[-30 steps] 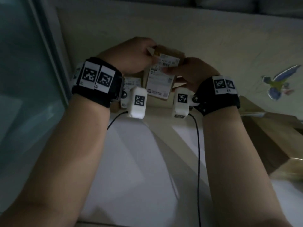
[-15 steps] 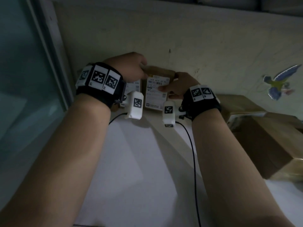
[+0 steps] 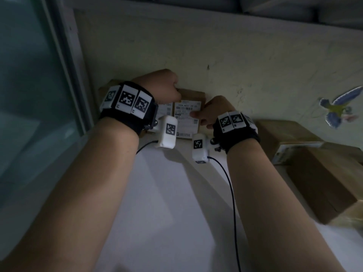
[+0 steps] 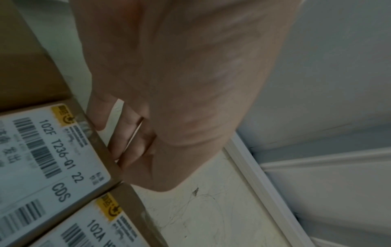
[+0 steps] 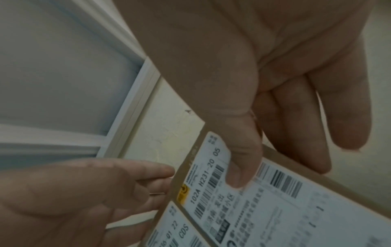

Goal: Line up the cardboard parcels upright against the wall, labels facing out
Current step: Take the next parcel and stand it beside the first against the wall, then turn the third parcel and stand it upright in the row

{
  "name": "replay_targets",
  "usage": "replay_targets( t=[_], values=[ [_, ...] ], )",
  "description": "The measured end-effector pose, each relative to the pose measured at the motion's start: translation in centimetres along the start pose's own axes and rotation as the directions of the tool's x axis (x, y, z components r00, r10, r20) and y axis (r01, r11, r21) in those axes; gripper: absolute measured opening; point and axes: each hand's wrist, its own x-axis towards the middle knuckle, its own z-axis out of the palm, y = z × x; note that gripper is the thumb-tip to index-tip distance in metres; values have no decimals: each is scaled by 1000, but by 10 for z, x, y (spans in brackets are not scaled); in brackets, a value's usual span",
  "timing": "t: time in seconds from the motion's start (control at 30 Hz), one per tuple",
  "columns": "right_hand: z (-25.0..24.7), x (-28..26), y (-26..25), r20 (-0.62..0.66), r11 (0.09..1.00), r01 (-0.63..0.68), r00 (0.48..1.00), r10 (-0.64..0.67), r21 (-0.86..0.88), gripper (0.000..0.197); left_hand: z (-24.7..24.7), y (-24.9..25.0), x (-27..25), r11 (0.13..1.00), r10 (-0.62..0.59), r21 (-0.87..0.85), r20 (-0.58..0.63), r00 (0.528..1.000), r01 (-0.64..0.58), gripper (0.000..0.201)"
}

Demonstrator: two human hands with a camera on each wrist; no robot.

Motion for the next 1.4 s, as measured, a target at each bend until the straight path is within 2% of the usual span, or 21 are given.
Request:
replay_targets(
  t=[0.07,0.17,0.23,0.3,0.4,0.5,0.57,0.6,0.67,0.7,0.77,0.83,0.97,1.0,1.13,1.23,1.4],
  values=[
    [-4,-13,-2,4,999,26,1000,-26,18,40,0,1,-1,1000,7,8,-8,1000,-7,6],
    [-12,-26,-4,39,999,29,999,-30,27,38,3,-1,2,1000,9,-18,-15,1000,-9,17],
    [-22,-37,-9,45,1000,15,999,-15,-6,52,1,1,0,999,20,-42,-27,999,-21,22],
    [-37,-47,-11,-5,999,15,1000,-15,-51,73,-2,6,-4,995,21,-95,-40,999,-25,20],
    [-57,-69,-15,-80,999,36,996,-38,-32,96,-15,18,-14,995,23,-96,-146,989,-37,19],
    [-70,-107,-8,-77,992,81,994,-74,93,90,-19,43,-30,992,47,-102,-269,962,-77,49],
    [-79,-128,12,-101,983,69,994,-52,169,80,-16,72,-44,979,99,-141,-295,950,-146,49],
    [-83,-134,26,-113,978,59,993,-37,200,68,-12,85,-52,972,106,-171,-297,949,-162,47],
    [-95,-146,56,-142,969,20,990,16,248,23,2,117,-62,943,142,-258,-260,955,-211,46],
    [-103,-153,71,-171,970,-3,984,46,244,13,11,134,-66,917,173,-320,-225,959,-240,50],
    [-111,-164,90,-243,980,-34,966,82,194,32,29,157,-69,880,241,-383,-154,958,-283,57],
    [-117,-179,106,-277,980,-64,954,115,188,44,49,174,-68,892,291,-338,-80,953,-301,51],
    [-113,-195,127,-245,954,-89,956,163,287,20,88,202,-63,936,326,-124,-39,945,-328,45],
    [-110,-195,129,-232,956,-96,959,163,276,20,95,209,-61,942,321,-102,-15,947,-321,44],
    [-111,-195,147,-170,948,-149,964,202,282,39,122,240,-55,951,308,-63,132,942,-302,50],
    [-126,-194,166,-186,946,-195,951,247,260,45,136,252,-55,945,327,-74,221,919,-318,38],
    [-149,-191,184,-212,901,-207,929,303,382,51,137,255,-56,960,274,-17,231,934,-278,32]
  ],
)
